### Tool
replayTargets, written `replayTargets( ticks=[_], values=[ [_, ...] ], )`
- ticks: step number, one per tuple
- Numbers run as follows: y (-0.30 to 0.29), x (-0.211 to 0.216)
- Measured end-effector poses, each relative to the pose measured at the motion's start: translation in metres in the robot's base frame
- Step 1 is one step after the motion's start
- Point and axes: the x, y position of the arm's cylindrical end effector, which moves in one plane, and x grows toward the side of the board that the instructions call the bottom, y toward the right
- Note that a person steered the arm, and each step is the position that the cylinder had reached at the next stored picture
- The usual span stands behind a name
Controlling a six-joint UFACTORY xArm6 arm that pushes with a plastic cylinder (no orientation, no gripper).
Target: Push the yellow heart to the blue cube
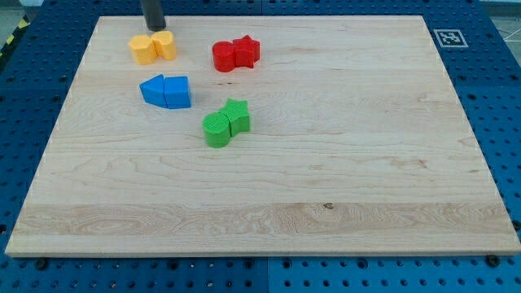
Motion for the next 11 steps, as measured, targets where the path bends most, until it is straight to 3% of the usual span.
replayTargets(
  ticks=[2, 5, 7, 10, 11],
  values=[
    [-0.046, 0.009],
    [-0.031, 0.031],
    [0.021, 0.037],
    [0.047, 0.091],
    [0.050, 0.085]
  ],
)
